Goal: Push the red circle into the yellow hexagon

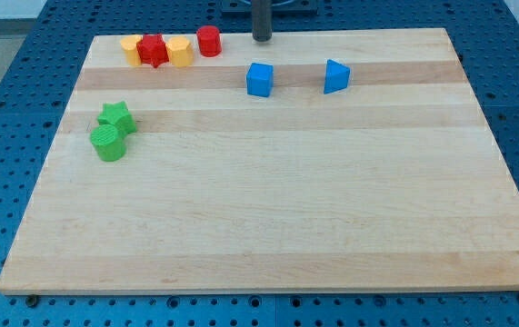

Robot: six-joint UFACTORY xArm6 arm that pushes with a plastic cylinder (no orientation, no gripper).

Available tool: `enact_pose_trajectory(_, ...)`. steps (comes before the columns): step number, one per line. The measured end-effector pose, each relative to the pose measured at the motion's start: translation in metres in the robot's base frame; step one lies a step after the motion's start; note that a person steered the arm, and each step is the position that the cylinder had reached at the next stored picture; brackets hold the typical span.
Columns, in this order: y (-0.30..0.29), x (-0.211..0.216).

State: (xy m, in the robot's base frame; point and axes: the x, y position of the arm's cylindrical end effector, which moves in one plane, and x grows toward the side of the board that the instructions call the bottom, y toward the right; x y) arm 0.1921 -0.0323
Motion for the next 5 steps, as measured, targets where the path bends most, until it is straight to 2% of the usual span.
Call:
enact_pose_trajectory(3, -0.116, -0.001)
enact_pose_trajectory(4, -0.143, -0.001)
enact_pose_trajectory(5, -0.137, 0.001)
